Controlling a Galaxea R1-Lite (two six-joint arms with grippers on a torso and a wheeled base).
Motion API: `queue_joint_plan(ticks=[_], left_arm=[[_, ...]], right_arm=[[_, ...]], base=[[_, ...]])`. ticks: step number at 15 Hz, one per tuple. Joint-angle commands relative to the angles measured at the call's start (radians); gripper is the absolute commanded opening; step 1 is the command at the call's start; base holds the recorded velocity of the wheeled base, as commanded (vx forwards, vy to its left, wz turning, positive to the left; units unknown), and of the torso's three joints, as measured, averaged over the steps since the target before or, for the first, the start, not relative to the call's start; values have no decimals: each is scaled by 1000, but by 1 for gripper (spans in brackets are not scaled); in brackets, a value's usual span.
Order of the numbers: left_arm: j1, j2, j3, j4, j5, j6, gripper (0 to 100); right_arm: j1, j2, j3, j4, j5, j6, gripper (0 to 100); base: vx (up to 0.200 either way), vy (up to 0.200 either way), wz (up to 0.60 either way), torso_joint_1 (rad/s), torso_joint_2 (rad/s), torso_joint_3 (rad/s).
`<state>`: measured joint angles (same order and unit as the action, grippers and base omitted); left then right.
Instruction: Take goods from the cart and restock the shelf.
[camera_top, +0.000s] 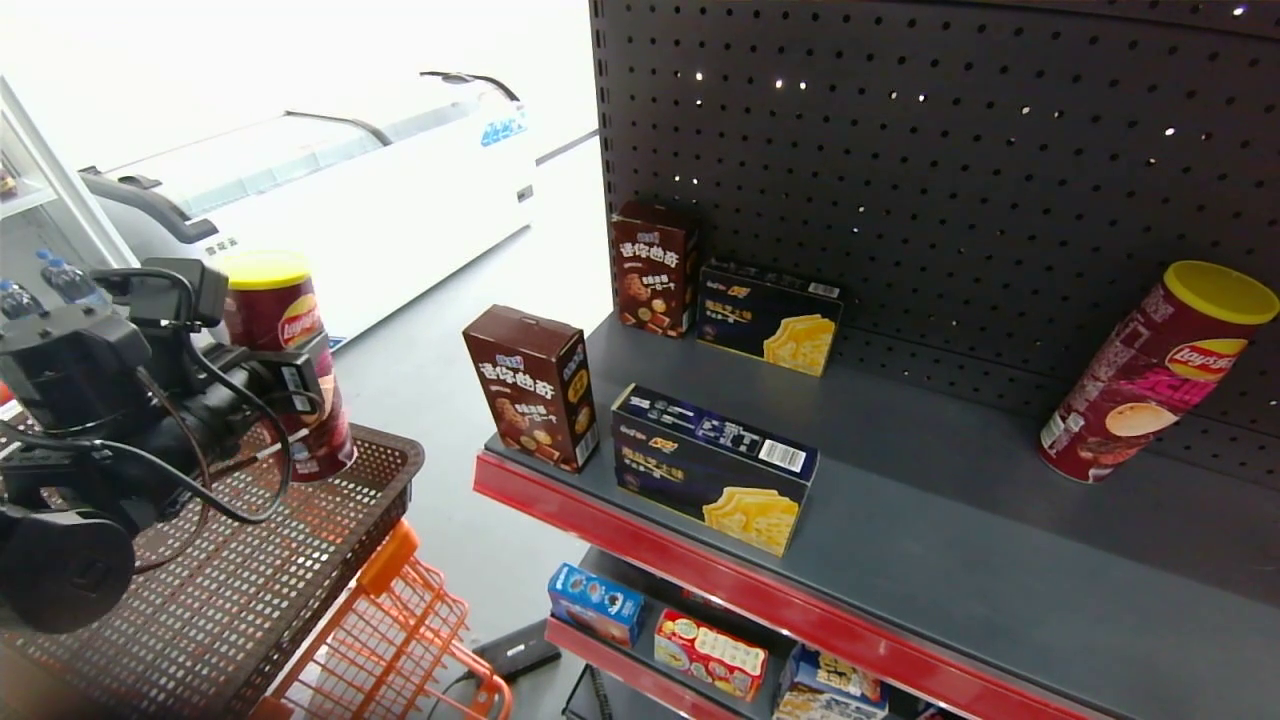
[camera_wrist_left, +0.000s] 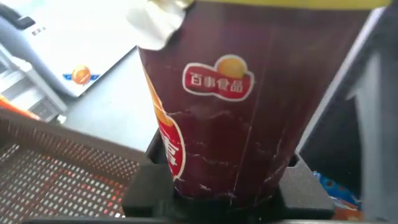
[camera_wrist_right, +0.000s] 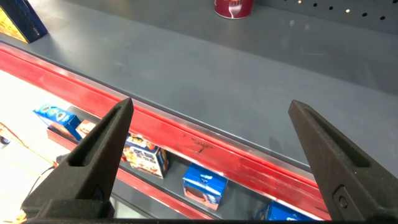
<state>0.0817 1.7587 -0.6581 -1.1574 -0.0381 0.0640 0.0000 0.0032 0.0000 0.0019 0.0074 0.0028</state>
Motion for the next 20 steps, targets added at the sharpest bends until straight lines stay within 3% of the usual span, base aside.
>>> queue_joint_plan(ticks=[1,2,3,5,6,7,8,11,13,15,18,20], left_arm=[[-99,-219,3,93,-34,-1,0],[-140,-262,12,124,-36,-1,0],[-146,-295,20,154,-43,0,0],[-229,-363,55,208,-118,-23,0],[-269,-392,52,225,-166,-52,0],[-315,-413,44,262,-230,-59,0],[-335,-418,46,278,-243,-61,0],[-474,-467,37,364,-263,-64,0],[-513,-525,28,446,-284,-70,0],[-508,-596,11,604,-330,-66,0],[-528,-601,26,614,-433,-64,0],[-534,-596,20,608,-459,-64,0]], right_arm=[[0,1,0,0,0,0,100],[0,1,0,0,0,0,100],[0,1,0,0,0,0,100],[0,1,0,0,0,0,100],[0,1,0,0,0,0,100],[0,1,0,0,0,0,100],[0,1,0,0,0,0,100],[0,1,0,0,0,0,100],[0,1,0,0,0,0,100],[0,1,0,0,0,0,100],[0,1,0,0,0,0,100],[0,1,0,0,0,0,100]], base=[[0,0,0,0,0,0],[0,0,0,0,0,0],[0,0,0,0,0,0],[0,0,0,0,0,0],[0,0,0,0,0,0],[0,0,0,0,0,0],[0,0,0,0,0,0],[0,0,0,0,0,0],[0,0,0,0,0,0],[0,0,0,0,0,0],[0,0,0,0,0,0],[0,0,0,0,0,0]])
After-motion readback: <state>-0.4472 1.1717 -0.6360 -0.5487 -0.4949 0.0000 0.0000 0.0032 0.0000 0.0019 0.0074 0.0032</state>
